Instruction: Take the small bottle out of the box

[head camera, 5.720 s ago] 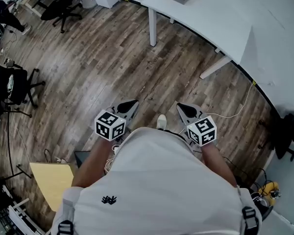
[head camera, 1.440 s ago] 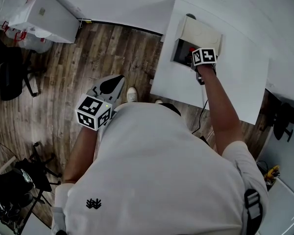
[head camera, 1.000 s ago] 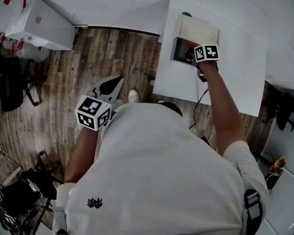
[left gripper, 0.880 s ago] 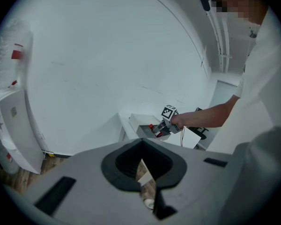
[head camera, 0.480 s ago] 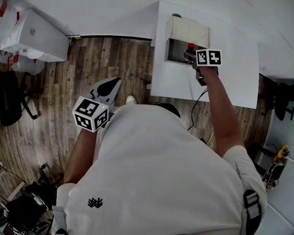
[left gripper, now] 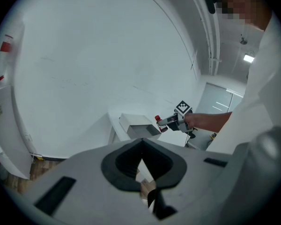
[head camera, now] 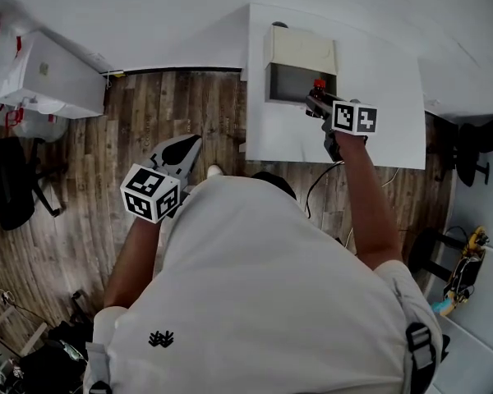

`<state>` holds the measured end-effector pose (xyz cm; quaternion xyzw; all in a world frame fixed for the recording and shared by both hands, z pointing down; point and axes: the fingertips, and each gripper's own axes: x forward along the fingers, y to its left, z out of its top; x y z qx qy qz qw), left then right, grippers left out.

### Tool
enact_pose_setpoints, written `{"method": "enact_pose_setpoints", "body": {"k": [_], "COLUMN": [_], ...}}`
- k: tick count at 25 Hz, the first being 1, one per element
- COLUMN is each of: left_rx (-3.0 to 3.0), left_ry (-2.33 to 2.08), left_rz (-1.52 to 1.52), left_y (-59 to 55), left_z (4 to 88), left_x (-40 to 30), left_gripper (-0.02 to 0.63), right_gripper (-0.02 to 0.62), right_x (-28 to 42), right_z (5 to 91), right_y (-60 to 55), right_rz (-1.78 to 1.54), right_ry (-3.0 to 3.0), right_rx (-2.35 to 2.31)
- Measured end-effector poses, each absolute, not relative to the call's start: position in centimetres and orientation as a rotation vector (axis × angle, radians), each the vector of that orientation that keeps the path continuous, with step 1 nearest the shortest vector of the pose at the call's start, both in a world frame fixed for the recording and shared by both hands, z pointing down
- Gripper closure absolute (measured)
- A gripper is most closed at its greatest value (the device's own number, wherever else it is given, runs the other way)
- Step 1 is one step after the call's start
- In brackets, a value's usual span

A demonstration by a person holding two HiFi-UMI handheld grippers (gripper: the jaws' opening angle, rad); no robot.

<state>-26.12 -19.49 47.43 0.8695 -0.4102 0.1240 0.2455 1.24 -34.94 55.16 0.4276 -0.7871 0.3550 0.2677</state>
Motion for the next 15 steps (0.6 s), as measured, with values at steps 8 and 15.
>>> {"method": "enact_pose_setpoints", "body": {"k": [8,15], "left_rx": [2.41,2.465], "left_ry": [-1.052,-1.011], "left_rz": [0.348,0.336], "left_y": [-20.3,-21.2], "left_z": [47.4,46.1], "left_x": [-24.0,-21.9], "left_gripper": [0.6,0.6], "right_gripper": [0.373,0.373], "right_x": [1.3,0.7], "right_z": [51.7,48.9], "right_y": [-30.9,-26.9], "right_rz": [0.961,0.963], "right_ry": [-2.221,-2.292], "right_rx": [1.183,1.145]}}
